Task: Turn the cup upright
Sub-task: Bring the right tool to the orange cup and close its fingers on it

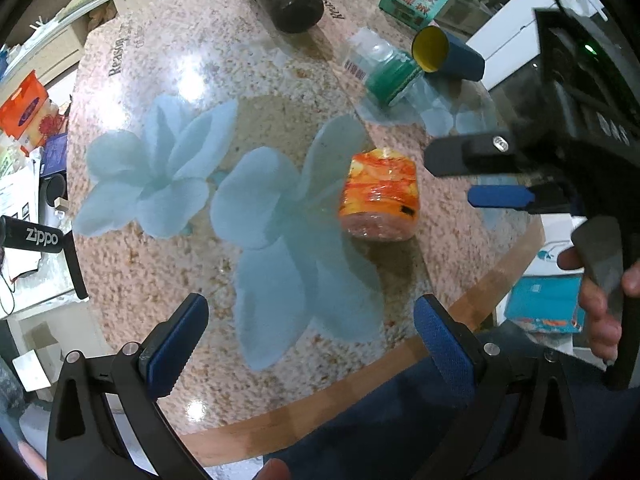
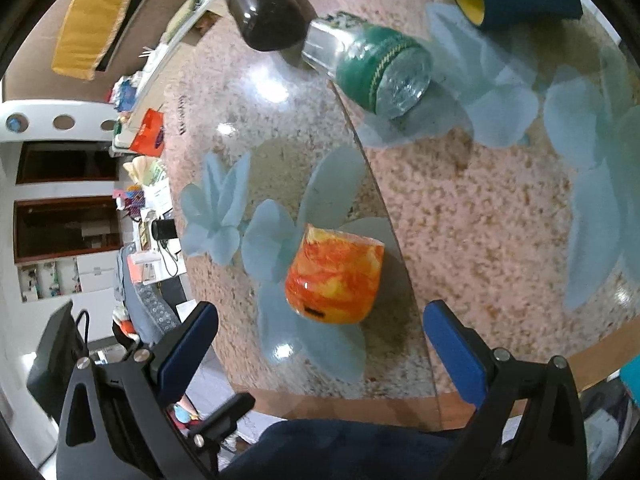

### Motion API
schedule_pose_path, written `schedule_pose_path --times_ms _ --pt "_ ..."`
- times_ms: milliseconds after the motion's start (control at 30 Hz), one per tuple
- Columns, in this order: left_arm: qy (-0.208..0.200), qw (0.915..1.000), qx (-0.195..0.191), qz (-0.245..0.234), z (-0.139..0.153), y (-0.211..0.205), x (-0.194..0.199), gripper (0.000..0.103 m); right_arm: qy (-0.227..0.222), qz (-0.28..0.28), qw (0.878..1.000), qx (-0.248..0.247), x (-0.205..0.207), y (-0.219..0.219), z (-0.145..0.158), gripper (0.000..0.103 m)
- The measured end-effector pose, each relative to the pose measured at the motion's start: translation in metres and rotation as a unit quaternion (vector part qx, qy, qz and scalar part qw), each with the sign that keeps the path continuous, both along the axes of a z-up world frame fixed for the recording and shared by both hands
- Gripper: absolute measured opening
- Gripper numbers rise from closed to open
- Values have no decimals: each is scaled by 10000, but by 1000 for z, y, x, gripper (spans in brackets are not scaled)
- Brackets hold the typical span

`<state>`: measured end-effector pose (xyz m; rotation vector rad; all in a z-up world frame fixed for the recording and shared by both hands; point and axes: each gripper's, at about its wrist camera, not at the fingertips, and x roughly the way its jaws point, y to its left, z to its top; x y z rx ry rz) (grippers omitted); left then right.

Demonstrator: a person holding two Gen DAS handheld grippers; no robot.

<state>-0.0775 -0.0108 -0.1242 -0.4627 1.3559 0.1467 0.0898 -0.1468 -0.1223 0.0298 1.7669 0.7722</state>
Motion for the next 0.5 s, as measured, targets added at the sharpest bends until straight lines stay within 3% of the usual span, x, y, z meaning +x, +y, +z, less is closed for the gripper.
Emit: schedule_pose_path --times_ms 267,500 --pt "33 9996 -140 -235 -13 13 -1 103 323 -169 9981 -506 0 17 -26 103" --pt "36 9992 -271 -291 -21 28 -1 103 314 -67 9949 -958 -5 32 -40 103"
